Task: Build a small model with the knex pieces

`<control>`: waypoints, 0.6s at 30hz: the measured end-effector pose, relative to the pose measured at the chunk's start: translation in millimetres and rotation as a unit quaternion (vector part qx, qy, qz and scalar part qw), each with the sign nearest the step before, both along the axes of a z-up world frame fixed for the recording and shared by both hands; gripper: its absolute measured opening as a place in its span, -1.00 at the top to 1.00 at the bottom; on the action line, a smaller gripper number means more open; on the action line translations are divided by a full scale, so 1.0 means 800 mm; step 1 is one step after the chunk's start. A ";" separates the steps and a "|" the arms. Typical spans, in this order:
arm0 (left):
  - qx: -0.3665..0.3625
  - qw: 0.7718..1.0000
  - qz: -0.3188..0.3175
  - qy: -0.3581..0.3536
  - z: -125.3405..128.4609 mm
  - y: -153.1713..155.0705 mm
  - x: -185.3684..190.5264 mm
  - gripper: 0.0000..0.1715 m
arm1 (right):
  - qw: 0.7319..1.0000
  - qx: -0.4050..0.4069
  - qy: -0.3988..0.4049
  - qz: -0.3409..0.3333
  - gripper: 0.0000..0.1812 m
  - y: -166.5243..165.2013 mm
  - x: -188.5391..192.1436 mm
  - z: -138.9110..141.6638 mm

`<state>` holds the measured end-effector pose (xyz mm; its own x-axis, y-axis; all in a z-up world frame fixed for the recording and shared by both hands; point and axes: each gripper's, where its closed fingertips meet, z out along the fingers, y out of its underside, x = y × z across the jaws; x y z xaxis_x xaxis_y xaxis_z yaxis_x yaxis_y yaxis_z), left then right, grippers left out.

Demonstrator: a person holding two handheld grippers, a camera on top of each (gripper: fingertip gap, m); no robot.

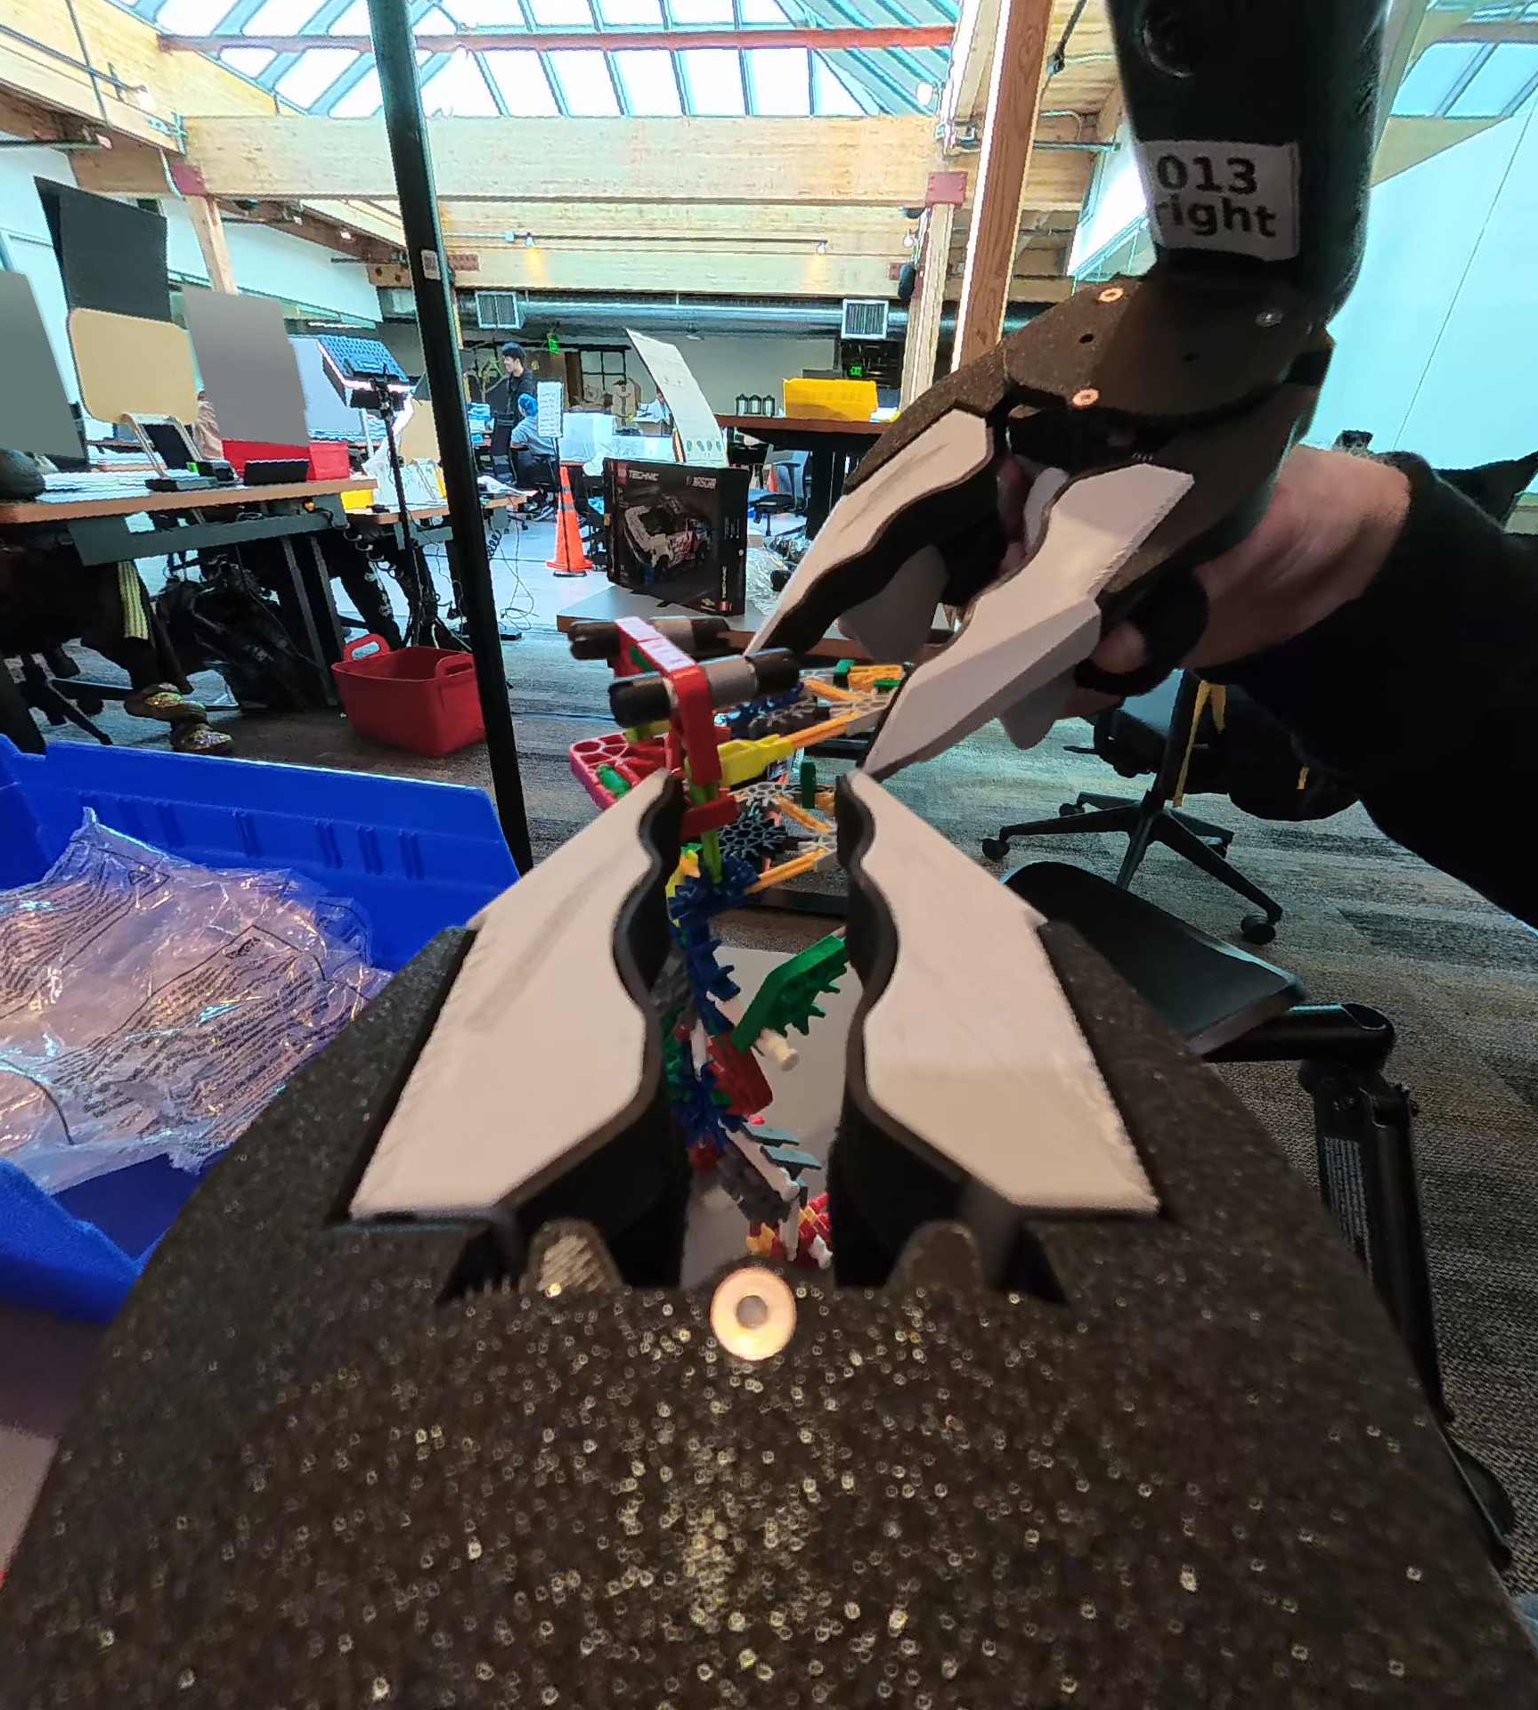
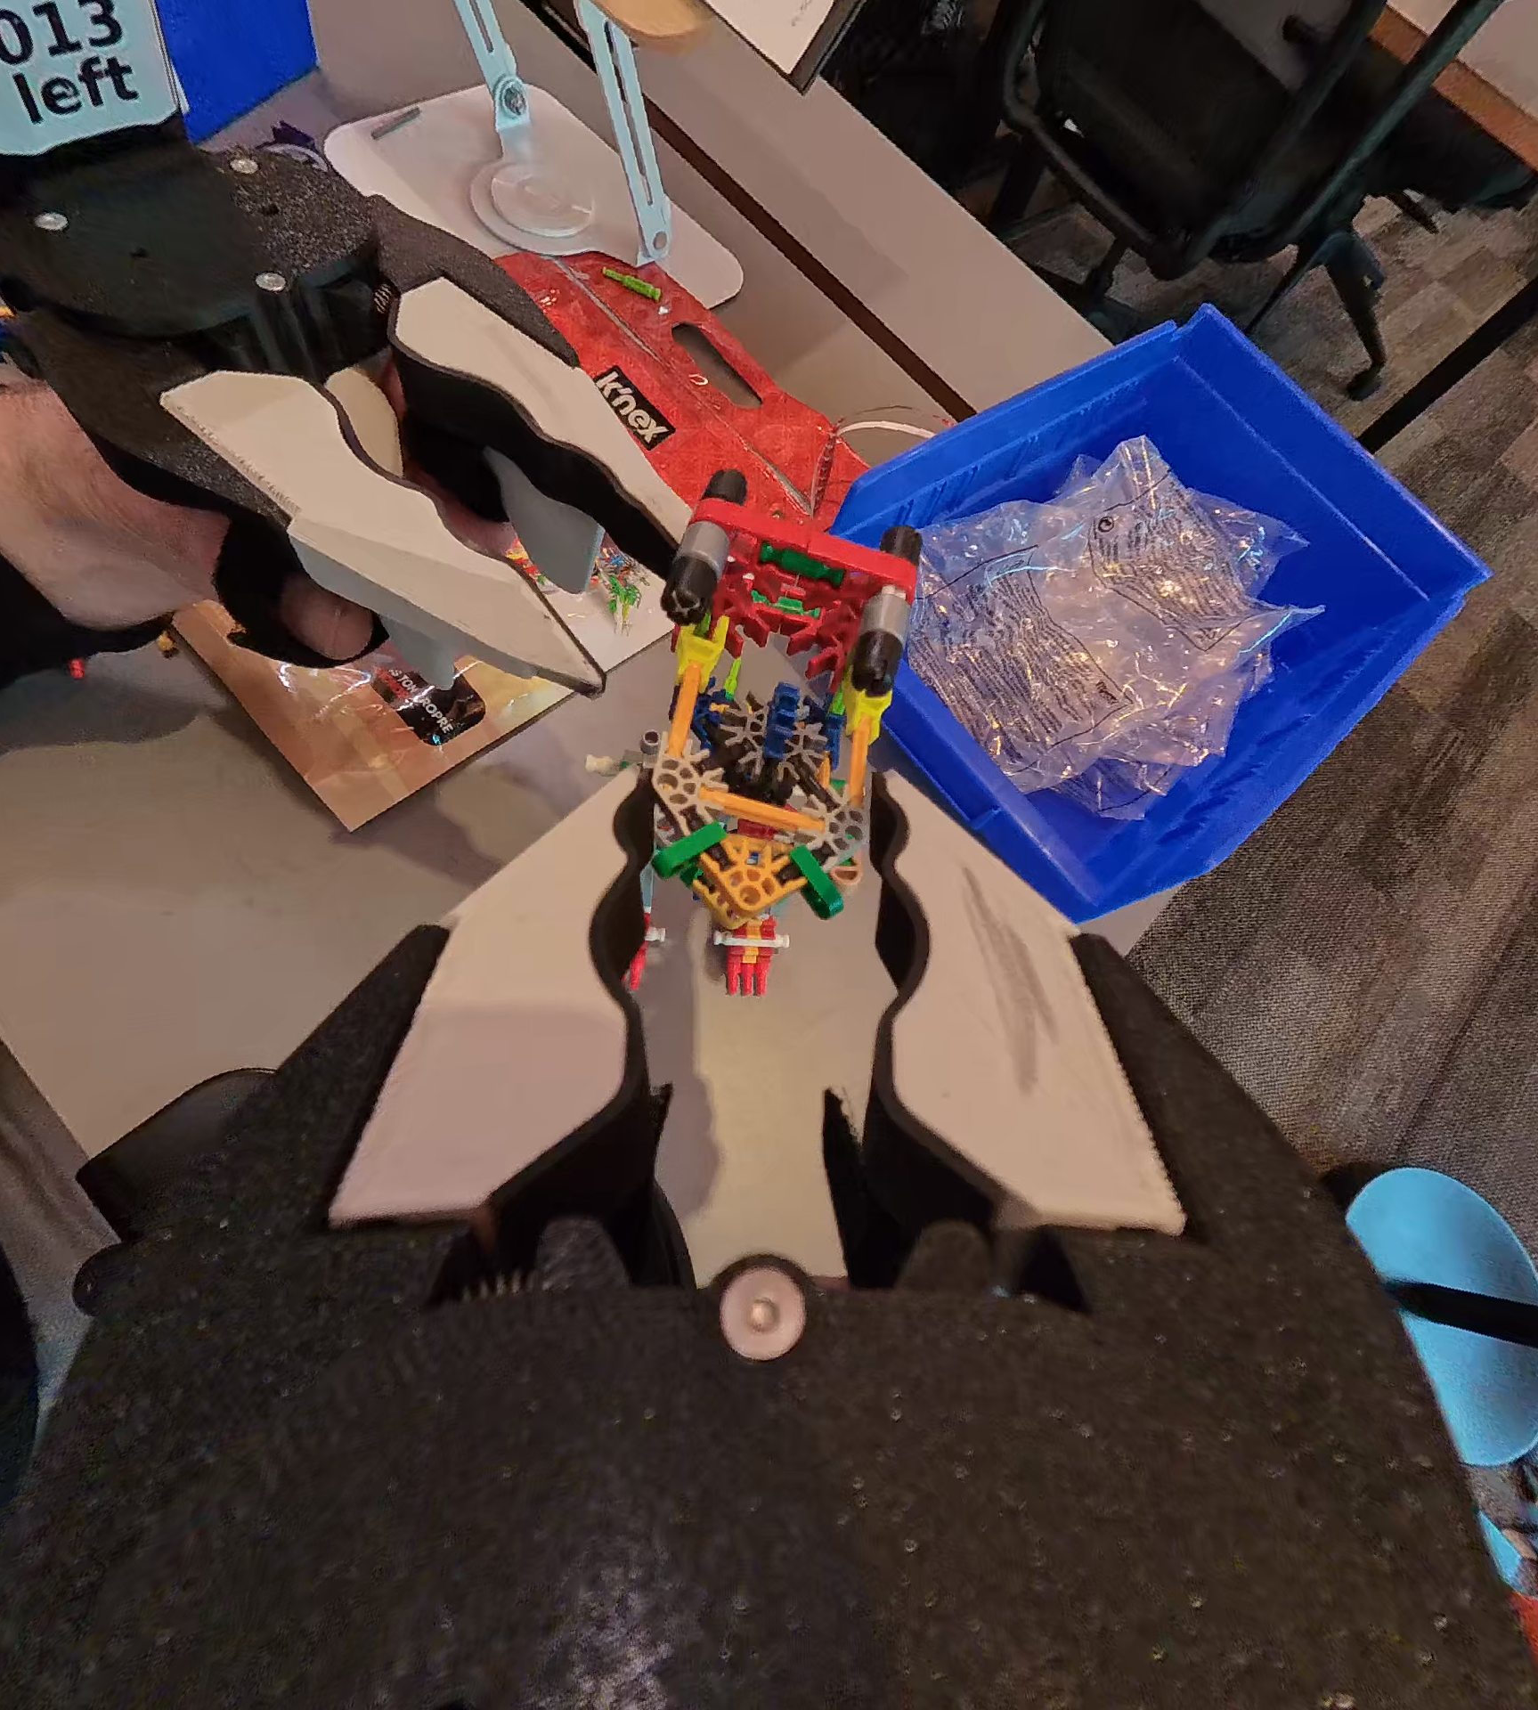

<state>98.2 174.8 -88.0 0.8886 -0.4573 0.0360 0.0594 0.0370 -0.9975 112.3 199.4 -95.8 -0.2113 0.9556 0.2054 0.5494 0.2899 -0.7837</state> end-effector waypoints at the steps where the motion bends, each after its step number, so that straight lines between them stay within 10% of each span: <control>1: 0.000 1.000 0.002 0.000 0.000 0.000 0.000 0.65 | 1.000 0.000 0.000 0.000 0.52 0.000 0.000 0.000; 18: 0.006 1.000 -0.002 0.021 -0.001 -0.002 0.008 0.62 | 0.998 0.032 -0.026 0.054 0.52 0.005 0.004 -0.004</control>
<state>104.9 173.5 -88.8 0.8872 -0.4613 -0.0068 0.0180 0.0493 -0.9986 115.5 203.5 -99.0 -0.3238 0.9123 0.2507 0.5511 0.3973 -0.7338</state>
